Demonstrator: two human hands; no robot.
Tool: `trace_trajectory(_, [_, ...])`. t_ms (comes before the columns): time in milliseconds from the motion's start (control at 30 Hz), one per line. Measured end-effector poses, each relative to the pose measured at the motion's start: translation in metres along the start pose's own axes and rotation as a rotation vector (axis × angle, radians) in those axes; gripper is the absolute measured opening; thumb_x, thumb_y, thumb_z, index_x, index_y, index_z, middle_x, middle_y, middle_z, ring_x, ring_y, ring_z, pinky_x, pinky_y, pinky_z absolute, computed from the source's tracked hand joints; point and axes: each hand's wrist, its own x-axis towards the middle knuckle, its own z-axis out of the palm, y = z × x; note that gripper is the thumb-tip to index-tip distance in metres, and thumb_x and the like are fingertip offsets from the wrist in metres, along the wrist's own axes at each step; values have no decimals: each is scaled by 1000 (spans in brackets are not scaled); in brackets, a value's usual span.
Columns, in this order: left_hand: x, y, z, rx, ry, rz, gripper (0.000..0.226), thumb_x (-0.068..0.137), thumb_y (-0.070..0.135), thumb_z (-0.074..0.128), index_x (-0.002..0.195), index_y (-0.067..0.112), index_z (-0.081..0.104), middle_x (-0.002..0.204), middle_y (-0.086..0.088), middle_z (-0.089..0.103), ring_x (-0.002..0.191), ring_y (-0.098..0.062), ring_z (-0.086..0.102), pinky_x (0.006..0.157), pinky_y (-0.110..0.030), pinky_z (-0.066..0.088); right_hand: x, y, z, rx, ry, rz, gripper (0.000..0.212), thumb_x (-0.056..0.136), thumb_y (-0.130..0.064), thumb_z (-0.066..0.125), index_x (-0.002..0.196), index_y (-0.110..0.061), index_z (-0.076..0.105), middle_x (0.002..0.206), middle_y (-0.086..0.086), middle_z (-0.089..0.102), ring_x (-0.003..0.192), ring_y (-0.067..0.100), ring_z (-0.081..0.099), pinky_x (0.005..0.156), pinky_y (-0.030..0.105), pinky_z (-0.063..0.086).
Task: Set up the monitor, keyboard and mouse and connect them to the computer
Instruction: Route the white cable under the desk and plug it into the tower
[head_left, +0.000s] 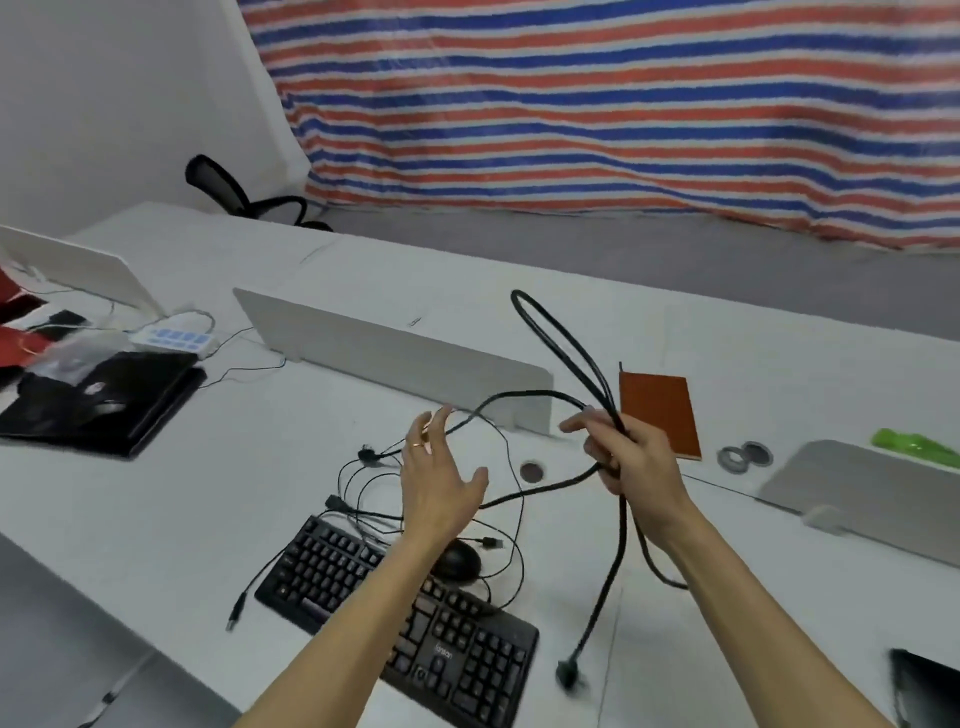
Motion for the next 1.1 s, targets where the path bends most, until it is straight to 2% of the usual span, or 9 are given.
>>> trace_trajectory(100, [13, 49, 8, 52, -37, 163, 61, 86, 44, 67, 142, 37, 41, 147, 2, 40, 135, -21, 34, 107, -43, 36, -15, -35, -35, 17, 48, -99, 38, 93, -44, 58, 80, -13, 78, 62, 4, 32, 57, 14, 27, 51, 30, 16])
trace_trajectory(200, [11, 94, 23, -165, -318, 206, 22, 92, 48, 55, 100, 33, 69, 102, 17, 70, 101, -11, 63, 90, -36, 50, -27, -59, -71, 109, 169, -141, 39, 90, -45, 61, 78, -11, 77, 62, 1, 31, 55, 12, 26, 45, 21, 20])
trace_trajectory(300, [-14, 133, 37, -435, -607, 158, 31, 95, 51, 56, 92, 25, 73, 91, 13, 74, 93, -12, 67, 82, -32, 48, -39, -77, -107, 207, 315, -159, 39, 95, -42, 59, 77, -11, 74, 60, -4, 37, 49, 7, 28, 41, 17, 23])
trace_trajectory(400, [-54, 165, 57, -361, -801, 226, 50, 87, 70, 55, 98, 25, 73, 91, 10, 75, 90, -7, 69, 87, -27, 51, -56, -89, -149, 333, 440, -178, 38, 100, -40, 55, 78, -13, 71, 59, -7, 40, 48, 5, 26, 40, 17, 22])
trace_trajectory(467, [-72, 170, 71, -251, -880, 222, 45, 83, 67, 65, 106, 28, 68, 86, 12, 73, 74, -1, 65, 71, -19, 49, -61, -95, -165, 405, 494, -186, 38, 101, -41, 53, 79, -14, 71, 59, -8, 41, 46, 5, 26, 41, 18, 20])
trace_trajectory(633, [-100, 194, 105, -90, -794, 282, 64, 79, 55, 74, 132, 40, 42, 100, 6, 66, 88, -10, 65, 81, -25, 49, -88, -104, -210, 634, 518, -164, 39, 102, -45, 49, 82, -17, 68, 59, -9, 41, 40, 6, 20, 50, 26, 12])
trace_trajectory(833, [-153, 247, 137, -305, -1045, 261, 38, 82, 44, 74, 118, 39, 65, 116, 9, 67, 82, -15, 72, 75, -27, 57, -120, -102, -249, 705, 564, -173, 37, 103, -45, 47, 87, -18, 68, 62, -9, 42, 39, 5, 21, 44, 22, 18])
trace_trajectory(933, [-176, 262, 154, -226, -959, 306, 21, 92, 46, 64, 108, 32, 67, 110, 12, 67, 78, -13, 72, 79, -31, 60, -138, -90, -267, 733, 548, -168, 37, 103, -45, 47, 87, -19, 68, 62, -8, 41, 39, 5, 21, 42, 21, 18])
trace_trajectory(1100, [-186, 260, 167, 6, -783, 530, 30, 94, 57, 55, 98, 32, 69, 91, 11, 71, 78, -7, 63, 78, -35, 54, -173, -62, -312, 662, 677, -142, 37, 100, -48, 52, 89, -18, 71, 62, -9, 43, 40, 6, 21, 41, 22, 19])
